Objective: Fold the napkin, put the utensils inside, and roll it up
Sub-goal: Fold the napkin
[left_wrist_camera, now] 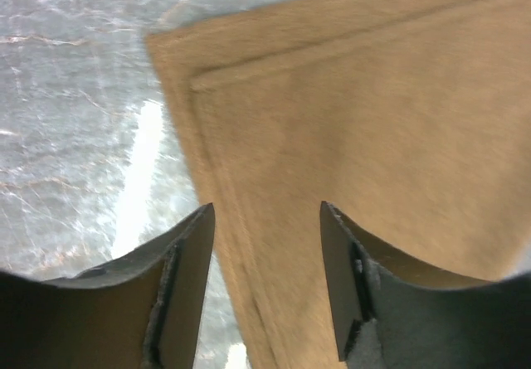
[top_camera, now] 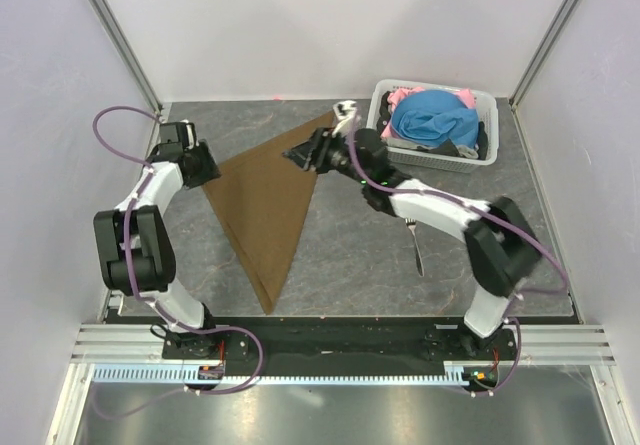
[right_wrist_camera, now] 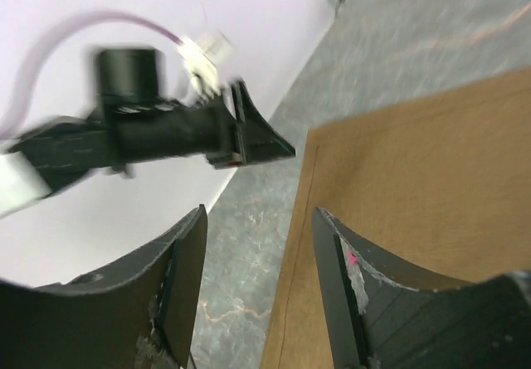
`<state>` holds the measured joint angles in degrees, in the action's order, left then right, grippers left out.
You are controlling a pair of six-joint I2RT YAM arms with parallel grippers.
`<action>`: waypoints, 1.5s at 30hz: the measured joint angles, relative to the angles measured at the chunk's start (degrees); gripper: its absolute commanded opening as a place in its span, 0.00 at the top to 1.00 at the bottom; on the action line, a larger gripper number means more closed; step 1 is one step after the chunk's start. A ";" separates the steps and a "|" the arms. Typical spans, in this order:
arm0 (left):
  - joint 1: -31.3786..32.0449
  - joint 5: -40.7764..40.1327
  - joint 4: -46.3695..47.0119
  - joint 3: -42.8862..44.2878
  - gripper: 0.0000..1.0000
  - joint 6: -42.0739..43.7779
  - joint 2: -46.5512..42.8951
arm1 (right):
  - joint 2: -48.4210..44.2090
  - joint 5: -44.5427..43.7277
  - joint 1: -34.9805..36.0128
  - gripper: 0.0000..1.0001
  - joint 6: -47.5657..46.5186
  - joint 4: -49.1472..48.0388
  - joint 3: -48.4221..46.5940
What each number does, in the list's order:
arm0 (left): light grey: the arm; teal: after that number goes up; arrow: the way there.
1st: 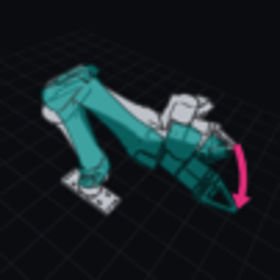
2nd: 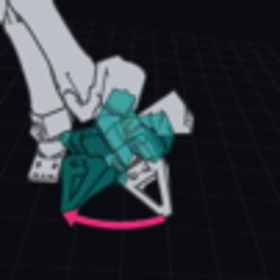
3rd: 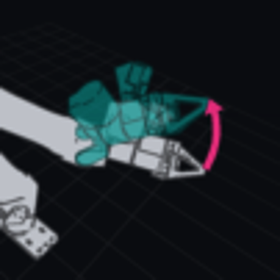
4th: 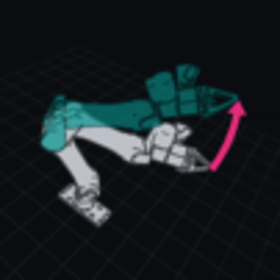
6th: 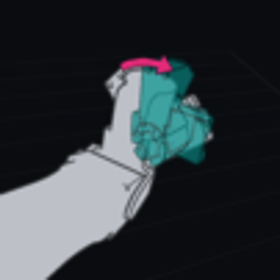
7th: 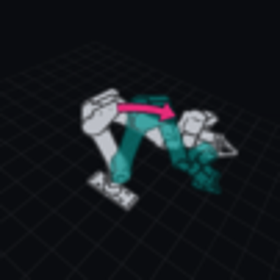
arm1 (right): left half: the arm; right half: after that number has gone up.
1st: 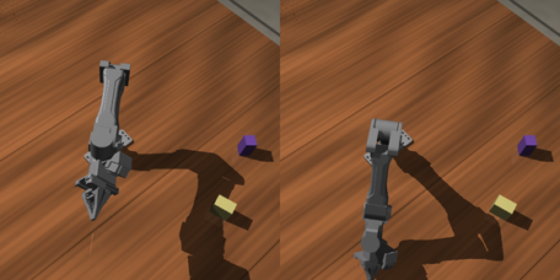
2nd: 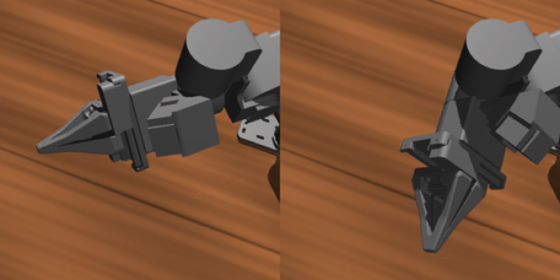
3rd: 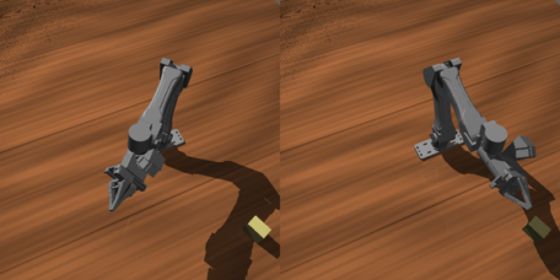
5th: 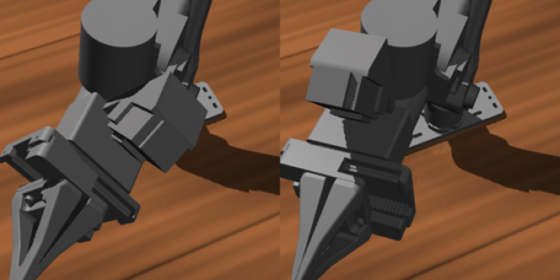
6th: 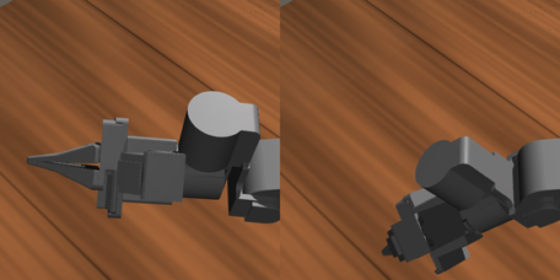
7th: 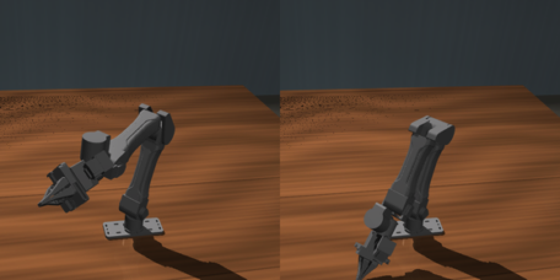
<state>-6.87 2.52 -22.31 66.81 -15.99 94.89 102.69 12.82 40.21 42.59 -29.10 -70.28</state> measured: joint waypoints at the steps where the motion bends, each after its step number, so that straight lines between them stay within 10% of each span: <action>1: -0.37 -0.17 0.09 0.57 0.50 -0.02 1.36 | -3.50 0.09 -1.14 0.41 -0.57 -0.09 2.05; 12: -2.54 -1.09 0.13 9.33 0.58 0.48 14.36 | -26.14 -4.15 -5.55 0.43 -9.81 10.75 10.14; 45: -2.67 -3.50 0.15 12.85 0.91 1.79 20.83 | -31.78 -8.61 -5.84 0.43 -12.46 22.77 15.52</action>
<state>-9.54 -0.97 -22.15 79.66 -14.20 115.72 70.91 4.21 34.37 30.13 -6.33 -54.76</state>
